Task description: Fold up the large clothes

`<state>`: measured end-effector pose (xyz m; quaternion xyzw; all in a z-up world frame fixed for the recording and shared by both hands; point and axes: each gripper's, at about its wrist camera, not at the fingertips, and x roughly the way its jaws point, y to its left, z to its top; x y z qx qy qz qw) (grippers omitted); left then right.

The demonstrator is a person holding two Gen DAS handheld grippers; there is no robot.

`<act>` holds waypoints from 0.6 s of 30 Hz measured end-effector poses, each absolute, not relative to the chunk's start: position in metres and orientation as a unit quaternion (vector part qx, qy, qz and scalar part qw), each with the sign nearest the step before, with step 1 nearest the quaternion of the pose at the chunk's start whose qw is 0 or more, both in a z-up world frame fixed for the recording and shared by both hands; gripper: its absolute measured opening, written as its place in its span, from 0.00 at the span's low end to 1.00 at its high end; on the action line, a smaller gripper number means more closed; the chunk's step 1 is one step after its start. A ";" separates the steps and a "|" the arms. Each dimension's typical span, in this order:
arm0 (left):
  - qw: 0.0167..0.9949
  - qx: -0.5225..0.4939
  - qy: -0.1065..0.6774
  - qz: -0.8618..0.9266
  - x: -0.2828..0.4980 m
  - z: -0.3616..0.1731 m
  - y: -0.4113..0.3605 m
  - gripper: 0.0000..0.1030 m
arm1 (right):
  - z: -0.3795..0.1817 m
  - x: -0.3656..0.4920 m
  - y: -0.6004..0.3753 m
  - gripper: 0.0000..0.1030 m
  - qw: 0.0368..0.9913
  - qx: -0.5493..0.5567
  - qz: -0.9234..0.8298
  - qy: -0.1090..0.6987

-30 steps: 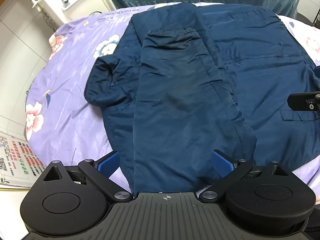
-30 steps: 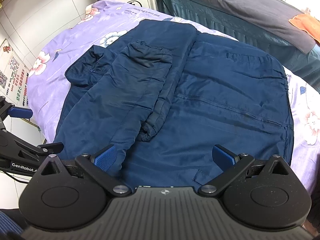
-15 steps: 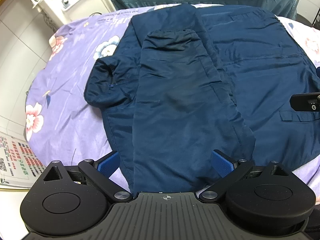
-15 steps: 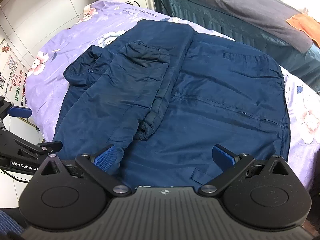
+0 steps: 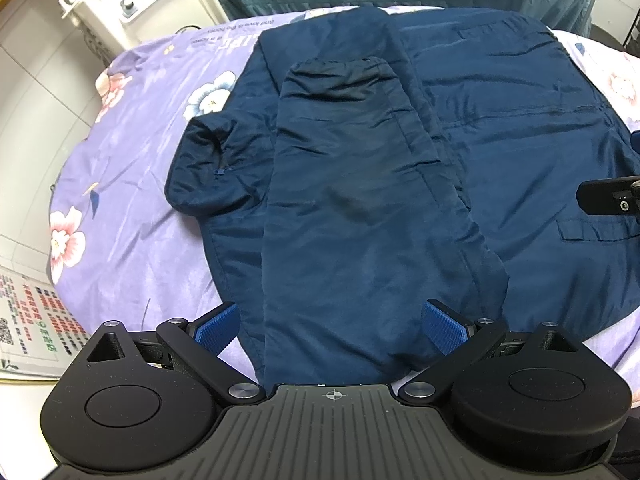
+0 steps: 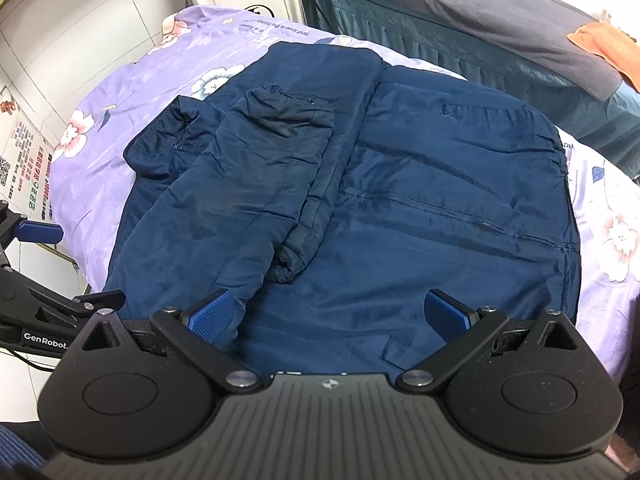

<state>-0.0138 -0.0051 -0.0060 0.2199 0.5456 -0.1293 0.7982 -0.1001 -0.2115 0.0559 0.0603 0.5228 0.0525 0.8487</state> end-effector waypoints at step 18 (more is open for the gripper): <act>0.801 0.202 0.550 -0.119 -0.001 -0.008 0.005 1.00 | 0.058 -0.079 -0.205 0.98 0.858 0.038 0.074 0.506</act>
